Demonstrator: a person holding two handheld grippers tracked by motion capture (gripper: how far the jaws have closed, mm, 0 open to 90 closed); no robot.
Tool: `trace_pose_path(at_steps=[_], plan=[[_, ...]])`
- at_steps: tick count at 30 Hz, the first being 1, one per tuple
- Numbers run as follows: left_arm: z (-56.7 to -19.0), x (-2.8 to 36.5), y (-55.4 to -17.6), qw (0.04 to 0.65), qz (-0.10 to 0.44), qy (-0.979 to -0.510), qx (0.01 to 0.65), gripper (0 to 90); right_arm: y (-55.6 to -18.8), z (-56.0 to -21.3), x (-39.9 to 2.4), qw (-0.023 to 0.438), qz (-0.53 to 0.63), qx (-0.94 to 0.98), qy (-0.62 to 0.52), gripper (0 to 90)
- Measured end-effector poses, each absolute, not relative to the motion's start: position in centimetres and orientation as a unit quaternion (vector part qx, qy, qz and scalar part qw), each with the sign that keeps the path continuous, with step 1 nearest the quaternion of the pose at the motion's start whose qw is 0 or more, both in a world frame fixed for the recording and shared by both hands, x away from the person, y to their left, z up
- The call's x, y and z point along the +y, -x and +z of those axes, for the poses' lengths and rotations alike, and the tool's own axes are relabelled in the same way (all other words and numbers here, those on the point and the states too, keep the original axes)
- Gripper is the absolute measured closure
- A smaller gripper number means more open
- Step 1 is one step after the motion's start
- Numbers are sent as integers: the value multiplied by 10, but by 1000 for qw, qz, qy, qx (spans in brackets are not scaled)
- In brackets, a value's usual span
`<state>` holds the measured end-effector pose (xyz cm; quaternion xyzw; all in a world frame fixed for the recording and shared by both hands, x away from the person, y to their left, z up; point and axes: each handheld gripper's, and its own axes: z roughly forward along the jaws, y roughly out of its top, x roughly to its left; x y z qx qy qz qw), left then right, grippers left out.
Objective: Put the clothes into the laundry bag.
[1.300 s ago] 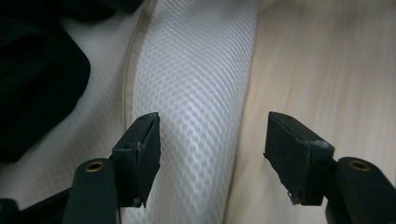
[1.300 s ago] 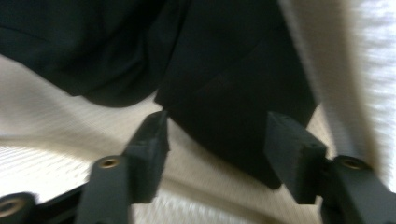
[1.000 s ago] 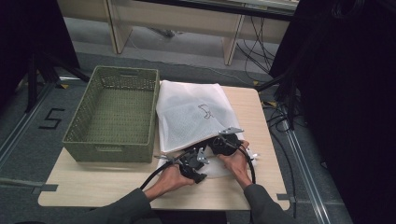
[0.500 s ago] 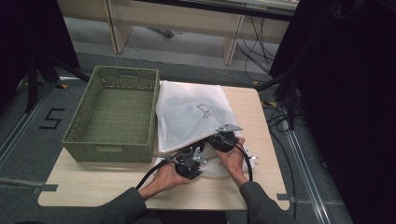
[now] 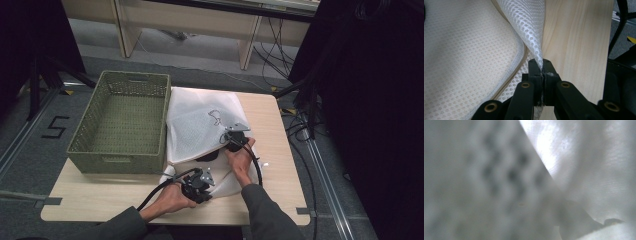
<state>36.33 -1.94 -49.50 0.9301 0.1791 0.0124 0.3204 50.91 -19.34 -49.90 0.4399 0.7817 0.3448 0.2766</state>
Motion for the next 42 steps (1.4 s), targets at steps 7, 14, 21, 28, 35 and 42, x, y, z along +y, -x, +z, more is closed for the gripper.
trace_pose_path(at_steps=[7,14,21,28,35,42], plan=[[-492,-16,-367,328,24,-925,189,861,-502,-493,-199,258,357,783,-439,734],[-489,-12,-370,334,38,-922,193,855,-457,-464,-205,189,380,801,-423,556],[-489,-11,-369,338,45,-919,196,854,-435,-469,-188,114,395,820,-399,485],[-488,-10,-368,334,48,-923,186,858,-449,-495,-161,145,376,839,-365,709],[-495,-13,-363,342,35,-918,197,863,-471,-494,-160,217,338,837,-372,900],[-493,-11,-369,331,50,-923,190,860,-480,-491,-163,227,343,826,-385,841]])
